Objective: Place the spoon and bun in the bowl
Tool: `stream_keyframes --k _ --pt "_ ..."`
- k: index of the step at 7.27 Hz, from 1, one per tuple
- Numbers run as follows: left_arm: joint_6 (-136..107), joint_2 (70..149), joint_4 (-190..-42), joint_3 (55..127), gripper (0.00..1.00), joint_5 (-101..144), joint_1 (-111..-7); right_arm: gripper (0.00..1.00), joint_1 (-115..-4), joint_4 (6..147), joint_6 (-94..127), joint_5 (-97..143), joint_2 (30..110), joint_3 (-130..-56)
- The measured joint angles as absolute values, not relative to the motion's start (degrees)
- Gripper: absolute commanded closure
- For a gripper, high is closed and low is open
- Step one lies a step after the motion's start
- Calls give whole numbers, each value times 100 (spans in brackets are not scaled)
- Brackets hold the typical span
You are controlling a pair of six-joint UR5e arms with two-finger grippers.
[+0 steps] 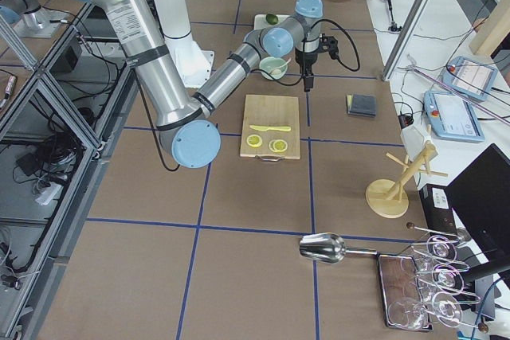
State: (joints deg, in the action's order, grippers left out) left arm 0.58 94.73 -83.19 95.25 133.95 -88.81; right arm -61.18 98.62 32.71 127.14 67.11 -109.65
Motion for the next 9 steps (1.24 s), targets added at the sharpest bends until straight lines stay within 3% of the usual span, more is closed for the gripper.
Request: stream_keyframes --k 4,9 --pt "554 9358 -8169 9447 0 13516 -9058 0 -7898 9835 422 13500 7755 -10204" --pt "810 9141 -8194 9428 0 13524 -9071 0 -9258 9799 -1635 13831 8133 -8703"
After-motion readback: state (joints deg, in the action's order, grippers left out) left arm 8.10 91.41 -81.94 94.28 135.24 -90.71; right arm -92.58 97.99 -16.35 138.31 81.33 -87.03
